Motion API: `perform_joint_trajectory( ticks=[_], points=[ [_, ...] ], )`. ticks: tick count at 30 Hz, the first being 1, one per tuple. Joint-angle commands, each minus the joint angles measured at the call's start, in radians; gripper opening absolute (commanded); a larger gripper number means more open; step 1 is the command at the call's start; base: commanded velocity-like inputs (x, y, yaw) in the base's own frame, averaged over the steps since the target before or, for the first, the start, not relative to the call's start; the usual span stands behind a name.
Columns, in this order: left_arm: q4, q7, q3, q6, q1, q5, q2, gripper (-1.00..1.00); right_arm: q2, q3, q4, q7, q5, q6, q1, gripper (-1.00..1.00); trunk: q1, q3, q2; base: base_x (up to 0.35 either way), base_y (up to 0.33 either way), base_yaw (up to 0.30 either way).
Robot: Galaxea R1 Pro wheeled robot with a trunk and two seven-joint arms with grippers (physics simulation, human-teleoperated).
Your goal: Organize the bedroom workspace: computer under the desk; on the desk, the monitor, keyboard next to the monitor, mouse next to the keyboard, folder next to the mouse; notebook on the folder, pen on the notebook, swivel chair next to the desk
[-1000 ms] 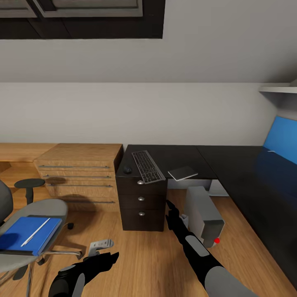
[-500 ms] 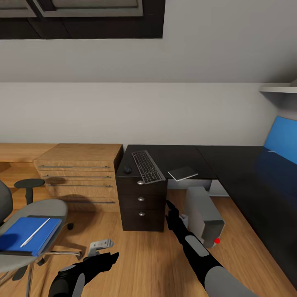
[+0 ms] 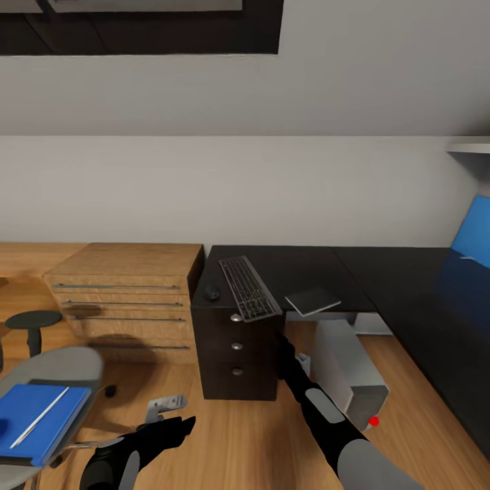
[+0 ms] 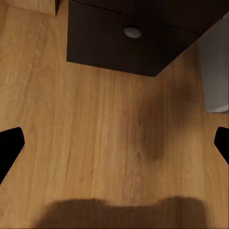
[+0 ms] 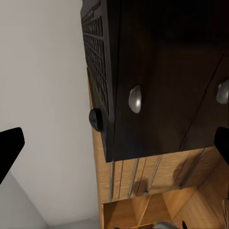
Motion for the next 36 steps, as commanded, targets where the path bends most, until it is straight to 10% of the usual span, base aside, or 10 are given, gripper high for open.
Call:
perform_joint_trajectory(
  ticks=[1, 36],
  points=[
    [-0.001, -0.001, 0.003, 0.006, -0.001, 0.007, -0.001, 1.00, 0.000, 0.004, 0.001, 0.003, -0.010, 0.003, -0.001, 1.00, 0.001, -0.001, 0.000, 0.320, 0.039, 0.000],
    [-0.005, -0.002, 0.005, 0.009, -0.001, 0.009, 0.000, 1.00, -0.002, 0.004, 0.002, 0.000, -0.015, 0.010, -0.001, 1.00, 0.001, -0.001, 0.000, 0.138, 0.003, 0.000]
  ],
)
